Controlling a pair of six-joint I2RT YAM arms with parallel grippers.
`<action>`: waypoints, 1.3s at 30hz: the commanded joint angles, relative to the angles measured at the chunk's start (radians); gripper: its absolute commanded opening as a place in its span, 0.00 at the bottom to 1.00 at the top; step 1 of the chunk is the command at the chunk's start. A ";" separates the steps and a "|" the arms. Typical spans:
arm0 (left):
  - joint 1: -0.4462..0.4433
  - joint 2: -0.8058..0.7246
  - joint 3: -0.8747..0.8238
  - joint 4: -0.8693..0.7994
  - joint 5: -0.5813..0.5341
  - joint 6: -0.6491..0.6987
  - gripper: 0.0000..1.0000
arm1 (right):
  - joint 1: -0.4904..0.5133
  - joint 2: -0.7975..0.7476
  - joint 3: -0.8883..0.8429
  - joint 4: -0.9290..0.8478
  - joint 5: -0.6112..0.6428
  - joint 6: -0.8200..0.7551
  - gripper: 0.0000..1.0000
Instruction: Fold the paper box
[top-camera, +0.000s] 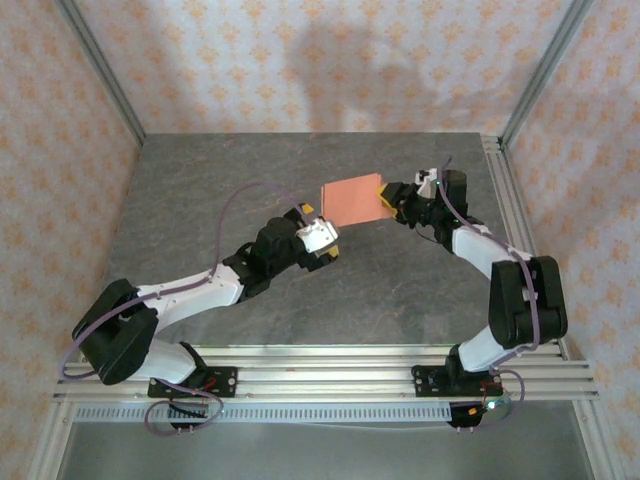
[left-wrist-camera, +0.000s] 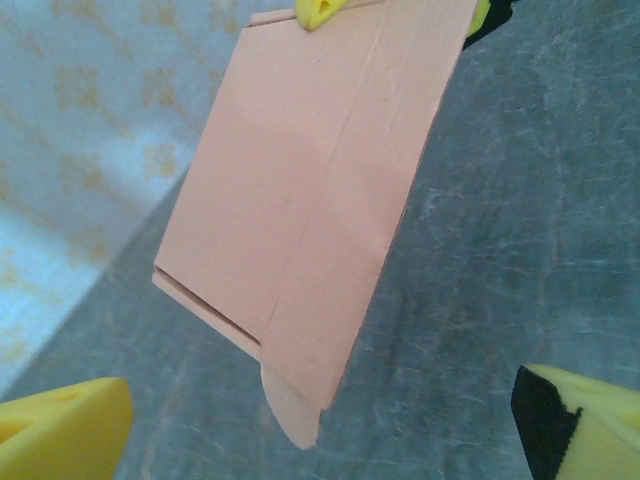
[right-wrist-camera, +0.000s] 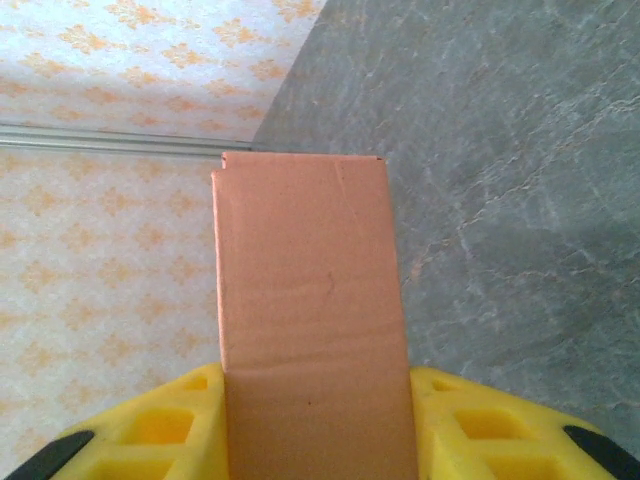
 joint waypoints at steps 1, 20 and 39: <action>-0.031 0.040 0.021 0.097 -0.105 0.170 0.97 | -0.027 -0.071 -0.002 -0.029 -0.042 0.040 0.40; -0.132 0.273 0.039 0.525 -0.407 0.596 0.81 | -0.065 -0.156 -0.079 0.025 -0.135 0.177 0.37; -0.135 0.346 0.044 0.667 -0.451 0.630 0.52 | -0.066 -0.127 -0.120 0.104 -0.155 0.230 0.37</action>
